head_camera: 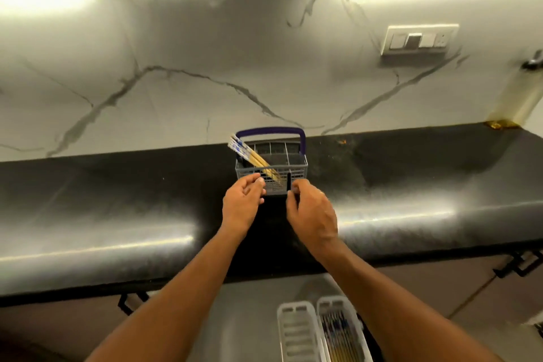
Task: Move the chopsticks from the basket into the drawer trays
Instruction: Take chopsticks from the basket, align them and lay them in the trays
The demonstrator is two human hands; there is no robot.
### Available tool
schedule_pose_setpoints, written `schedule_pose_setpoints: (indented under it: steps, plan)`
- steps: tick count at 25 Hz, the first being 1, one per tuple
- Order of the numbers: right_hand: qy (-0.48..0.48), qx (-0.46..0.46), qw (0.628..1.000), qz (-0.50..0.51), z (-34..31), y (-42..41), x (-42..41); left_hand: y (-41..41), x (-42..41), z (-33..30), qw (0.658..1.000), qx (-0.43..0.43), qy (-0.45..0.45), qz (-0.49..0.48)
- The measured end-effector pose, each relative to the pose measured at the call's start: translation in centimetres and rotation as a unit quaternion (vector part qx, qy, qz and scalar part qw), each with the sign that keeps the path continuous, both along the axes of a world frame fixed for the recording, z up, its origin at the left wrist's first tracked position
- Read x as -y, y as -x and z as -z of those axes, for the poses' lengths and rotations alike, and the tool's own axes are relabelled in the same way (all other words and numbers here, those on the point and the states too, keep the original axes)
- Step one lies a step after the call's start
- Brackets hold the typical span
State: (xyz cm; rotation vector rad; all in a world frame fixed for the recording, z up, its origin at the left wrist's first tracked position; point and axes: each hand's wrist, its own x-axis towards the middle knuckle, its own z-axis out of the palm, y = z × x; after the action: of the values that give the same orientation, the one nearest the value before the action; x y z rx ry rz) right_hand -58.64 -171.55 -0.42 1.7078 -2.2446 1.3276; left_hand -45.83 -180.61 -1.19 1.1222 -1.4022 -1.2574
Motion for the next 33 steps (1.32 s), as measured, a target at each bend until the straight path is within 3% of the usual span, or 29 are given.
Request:
schedule_pose_setpoints:
  steps: [5, 11, 18, 26, 30, 33]
  plan:
    - [-0.029, -0.032, 0.999, -0.016, -3.7, 0.9, 6.2, 0.2, 7.4, -3.3, 0.986, 0.095, -0.009, -0.134]
    - [-0.036, -0.051, 0.998, -0.03, -3.7, 1.1, 11.1, 2.4, 13.4, -1.9, 0.964, 0.116, -0.109, -0.214]
    - [-0.07, -0.035, 0.993, -0.084, -1.2, 3.5, 11.6, 3.5, 17.4, -1.0, 0.947, -0.029, -0.178, -0.264]
    - [-0.075, -0.024, 0.994, -0.074, -1.7, 4.7, 12.0, 2.5, 18.6, -2.3, 0.962, 0.029, -0.108, -0.249]
    - [-0.062, -0.009, 0.995, -0.073, -3.4, 4.0, 12.9, 0.9, 19.3, -7.9, 0.966, 0.117, -0.01, -0.232]
    - [-0.064, 0.007, 0.995, -0.075, -5.4, 3.1, 13.2, 0.1, 19.1, -14.2, 0.98, 0.099, 0.065, -0.162]
